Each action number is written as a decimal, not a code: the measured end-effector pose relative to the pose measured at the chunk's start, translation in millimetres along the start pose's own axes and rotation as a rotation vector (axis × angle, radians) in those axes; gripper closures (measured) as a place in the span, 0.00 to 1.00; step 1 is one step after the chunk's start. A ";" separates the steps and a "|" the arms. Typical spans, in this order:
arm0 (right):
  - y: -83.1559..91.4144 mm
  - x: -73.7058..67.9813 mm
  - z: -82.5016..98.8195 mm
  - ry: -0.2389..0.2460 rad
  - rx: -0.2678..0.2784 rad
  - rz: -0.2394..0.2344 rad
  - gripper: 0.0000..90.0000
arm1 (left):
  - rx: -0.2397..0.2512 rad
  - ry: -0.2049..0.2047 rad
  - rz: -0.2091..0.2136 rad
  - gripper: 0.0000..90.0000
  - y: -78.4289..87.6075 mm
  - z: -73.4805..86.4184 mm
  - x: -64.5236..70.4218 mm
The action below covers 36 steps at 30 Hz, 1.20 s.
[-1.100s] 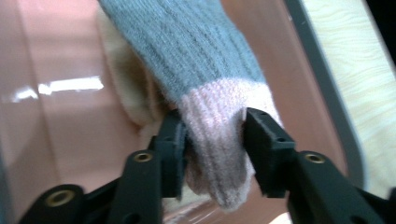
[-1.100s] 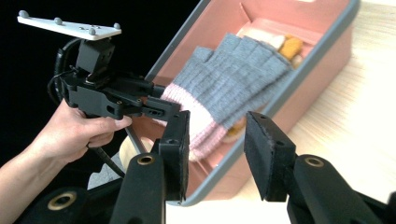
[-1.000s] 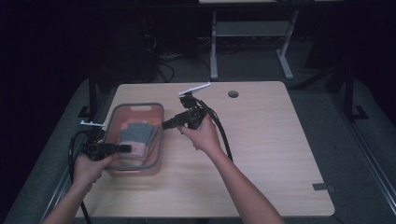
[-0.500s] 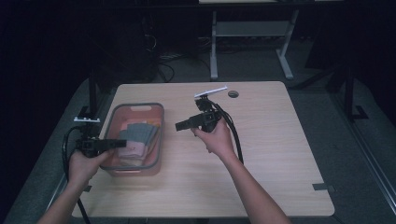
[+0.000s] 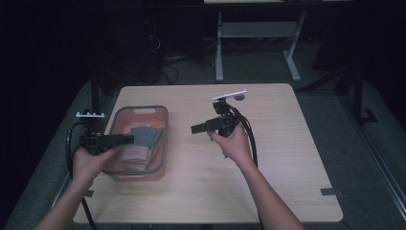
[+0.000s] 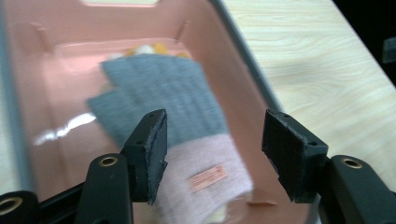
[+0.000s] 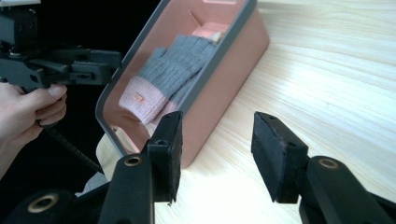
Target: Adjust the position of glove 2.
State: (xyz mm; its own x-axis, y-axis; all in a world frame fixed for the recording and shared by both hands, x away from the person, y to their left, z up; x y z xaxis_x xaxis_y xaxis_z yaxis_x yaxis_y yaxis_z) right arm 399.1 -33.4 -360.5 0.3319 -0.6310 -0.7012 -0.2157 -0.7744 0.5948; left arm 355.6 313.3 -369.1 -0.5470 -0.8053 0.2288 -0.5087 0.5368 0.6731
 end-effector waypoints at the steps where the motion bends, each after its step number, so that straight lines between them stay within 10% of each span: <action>1: 2.4 2.1 0.3 -0.001 0.005 0.002 0.59 | 0.000 -0.006 0.012 0.44 -1.9 -1.4 3.2; 36: 51.7 53.3 20.4 -0.085 0.045 0.057 0.49 | 0.003 -0.111 0.172 0.39 -39.4 -33.6 65.4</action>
State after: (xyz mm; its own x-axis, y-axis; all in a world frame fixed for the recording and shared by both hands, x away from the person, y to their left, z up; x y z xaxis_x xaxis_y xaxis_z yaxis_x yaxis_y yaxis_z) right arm 386.9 -108.0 -375.2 0.2391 -0.6742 -0.6987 -0.2740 -0.7372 0.6176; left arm 362.2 231.0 -357.1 -0.6957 -0.6690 0.2616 -0.4030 0.6650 0.6288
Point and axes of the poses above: each handheld gripper's, and its own axes: y roughly backward along the jaws, z roughly out of its underside, x roughly to its right, the point moved 3 cm from there along -y, roughly forward along the jaws, and after that the axes turned 13 degrees about -y, right-handed, at the moved point
